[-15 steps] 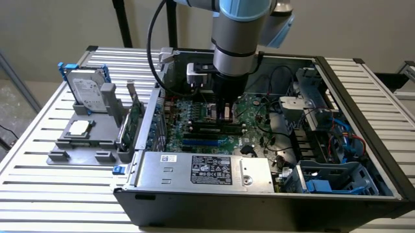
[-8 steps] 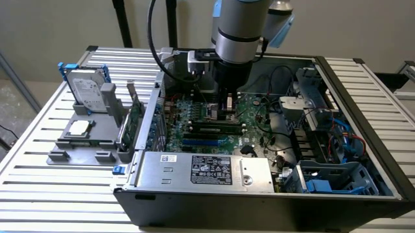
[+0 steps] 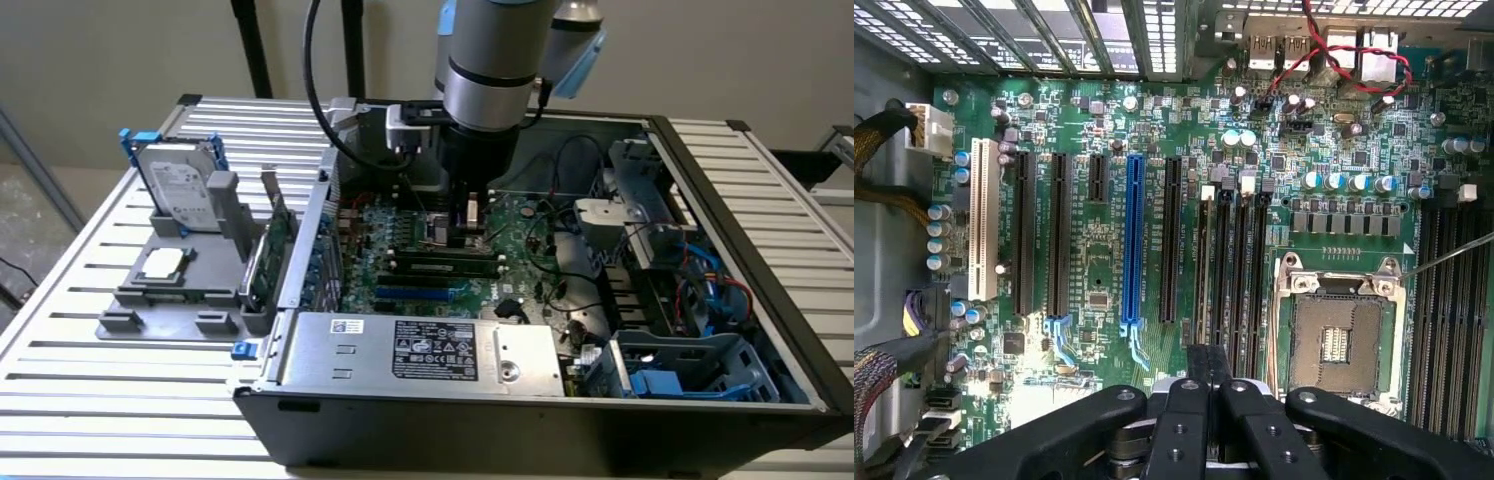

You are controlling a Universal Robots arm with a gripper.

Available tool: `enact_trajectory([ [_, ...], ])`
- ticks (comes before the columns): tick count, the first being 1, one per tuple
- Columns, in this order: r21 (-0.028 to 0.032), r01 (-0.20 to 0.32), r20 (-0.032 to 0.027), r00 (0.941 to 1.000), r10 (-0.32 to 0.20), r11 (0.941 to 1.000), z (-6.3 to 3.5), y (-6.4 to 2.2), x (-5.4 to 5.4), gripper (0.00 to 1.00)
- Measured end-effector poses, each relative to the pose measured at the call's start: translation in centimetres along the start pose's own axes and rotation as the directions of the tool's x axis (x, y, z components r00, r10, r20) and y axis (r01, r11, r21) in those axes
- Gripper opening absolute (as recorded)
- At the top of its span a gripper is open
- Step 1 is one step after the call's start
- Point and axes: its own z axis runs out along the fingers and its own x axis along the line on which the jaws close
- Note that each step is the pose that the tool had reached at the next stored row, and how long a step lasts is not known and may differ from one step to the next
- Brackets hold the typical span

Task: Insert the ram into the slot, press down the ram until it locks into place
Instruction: 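Press down the ram until it locks into place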

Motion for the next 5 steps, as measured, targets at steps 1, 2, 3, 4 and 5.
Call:
enact_trajectory([
  [1,0.0,0.0,-0.0001,1.0,0.0,1.0,0.0,0.0,0.0,0.11],
  [2,0.0,0.0,0.0,1.0,0.0,1.0,0.0,0.0,0.0,0.11],
  [3,0.0,0.0,0.0,1.0,0.0,1.0,0.0,0.0,0.0,0.11],
  [4,0.0,0.0,0.0,1.0,0.0,1.0,0.0,0.0,0.0,0.11],
  [5,0.0,0.0,0.0,1.0,0.0,1.0,0.0,0.0,0.0,0.11],
])
